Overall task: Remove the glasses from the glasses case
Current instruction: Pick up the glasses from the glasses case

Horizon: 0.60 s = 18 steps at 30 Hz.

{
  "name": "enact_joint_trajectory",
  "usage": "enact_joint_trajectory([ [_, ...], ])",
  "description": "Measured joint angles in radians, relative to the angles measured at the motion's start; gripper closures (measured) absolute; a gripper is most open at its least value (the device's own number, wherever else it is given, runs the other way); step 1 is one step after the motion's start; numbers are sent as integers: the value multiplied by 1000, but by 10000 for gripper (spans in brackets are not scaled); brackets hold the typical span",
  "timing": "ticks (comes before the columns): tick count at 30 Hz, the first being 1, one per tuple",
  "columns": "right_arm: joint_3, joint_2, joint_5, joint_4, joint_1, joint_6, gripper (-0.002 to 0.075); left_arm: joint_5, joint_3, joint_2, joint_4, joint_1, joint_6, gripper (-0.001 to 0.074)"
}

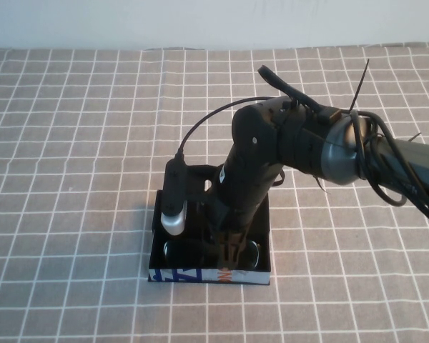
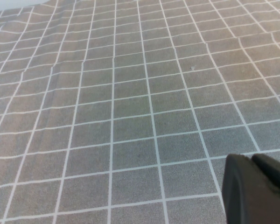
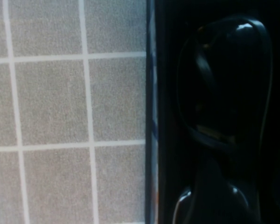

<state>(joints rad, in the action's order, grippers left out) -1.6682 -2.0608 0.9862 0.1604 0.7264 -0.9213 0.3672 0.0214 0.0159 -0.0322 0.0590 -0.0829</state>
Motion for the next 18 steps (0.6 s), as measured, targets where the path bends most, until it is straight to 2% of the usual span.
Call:
enact_joint_trajectory([
  [18,0,-42,-22,-13,0,0,465,0,0,0,0,0,0,739],
])
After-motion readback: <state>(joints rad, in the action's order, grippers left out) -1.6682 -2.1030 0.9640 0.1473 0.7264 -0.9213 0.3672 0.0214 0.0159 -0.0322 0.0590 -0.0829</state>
